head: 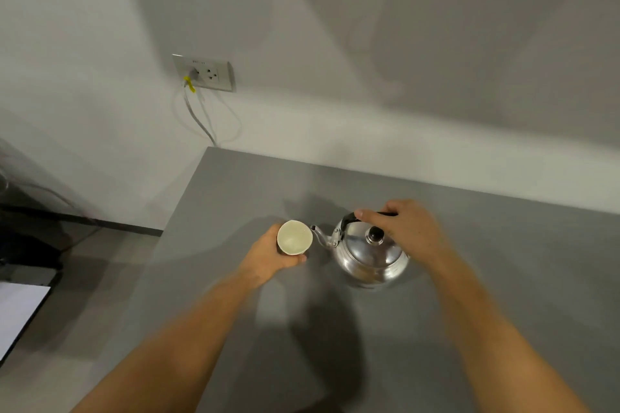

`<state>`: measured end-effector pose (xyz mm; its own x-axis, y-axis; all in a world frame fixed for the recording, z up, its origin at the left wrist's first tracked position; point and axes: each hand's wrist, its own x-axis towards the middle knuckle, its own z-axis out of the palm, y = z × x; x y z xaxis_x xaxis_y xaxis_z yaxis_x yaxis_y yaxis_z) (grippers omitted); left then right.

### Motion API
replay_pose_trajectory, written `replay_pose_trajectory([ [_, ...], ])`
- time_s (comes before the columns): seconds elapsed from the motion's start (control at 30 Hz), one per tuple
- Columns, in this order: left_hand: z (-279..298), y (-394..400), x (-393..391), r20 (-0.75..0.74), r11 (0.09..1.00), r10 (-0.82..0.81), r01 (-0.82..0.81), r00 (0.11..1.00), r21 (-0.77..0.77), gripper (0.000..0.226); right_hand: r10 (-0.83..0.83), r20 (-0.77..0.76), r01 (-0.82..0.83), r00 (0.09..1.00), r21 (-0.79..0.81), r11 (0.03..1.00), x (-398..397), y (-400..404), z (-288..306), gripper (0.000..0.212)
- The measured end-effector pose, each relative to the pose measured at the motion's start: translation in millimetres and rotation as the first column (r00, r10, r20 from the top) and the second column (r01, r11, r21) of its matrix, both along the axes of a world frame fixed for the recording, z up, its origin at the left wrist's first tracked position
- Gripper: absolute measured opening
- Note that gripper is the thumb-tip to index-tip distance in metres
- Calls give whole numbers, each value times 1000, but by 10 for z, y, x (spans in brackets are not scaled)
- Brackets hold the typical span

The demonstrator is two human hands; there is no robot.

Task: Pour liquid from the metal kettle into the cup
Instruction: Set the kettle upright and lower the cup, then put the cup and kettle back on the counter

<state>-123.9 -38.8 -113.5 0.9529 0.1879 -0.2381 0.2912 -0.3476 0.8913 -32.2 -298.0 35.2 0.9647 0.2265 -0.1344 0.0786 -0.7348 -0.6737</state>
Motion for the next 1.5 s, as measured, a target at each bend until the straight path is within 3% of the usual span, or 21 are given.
replay_pose_trajectory([
  [0.03,225,-15,-13,31,999,-26,26,999,19,64,-23,29,22,999,43,999,-91,-68,143,71],
  [0.27,256,9,36,-10,998,-12,12,1000,-57,76,-102,14,100,995,93,991,-169,-160,-9,64],
  [0.33,247,-13,21,-31,997,22,-25,999,-69,68,-106,11,104,994,107,989,-182,-166,-60,61],
  [0.47,300,-34,34,-66,992,125,-123,990,37,46,-119,-9,119,993,136,983,-154,-146,-108,62],
  [0.67,453,62,298,-94,973,121,-99,988,208,49,-224,-31,226,974,177,958,142,-95,-110,78],
  [0.77,473,141,526,-91,961,125,-97,988,258,49,-258,-33,260,966,182,948,396,-25,-139,73],
  [1.13,419,322,1106,-86,963,204,-185,975,194,37,-302,-52,307,952,159,938,1370,353,-300,40],
  [1.5,317,384,1238,-98,966,206,-186,974,177,35,-284,-43,287,958,96,953,1853,622,-456,38],
])
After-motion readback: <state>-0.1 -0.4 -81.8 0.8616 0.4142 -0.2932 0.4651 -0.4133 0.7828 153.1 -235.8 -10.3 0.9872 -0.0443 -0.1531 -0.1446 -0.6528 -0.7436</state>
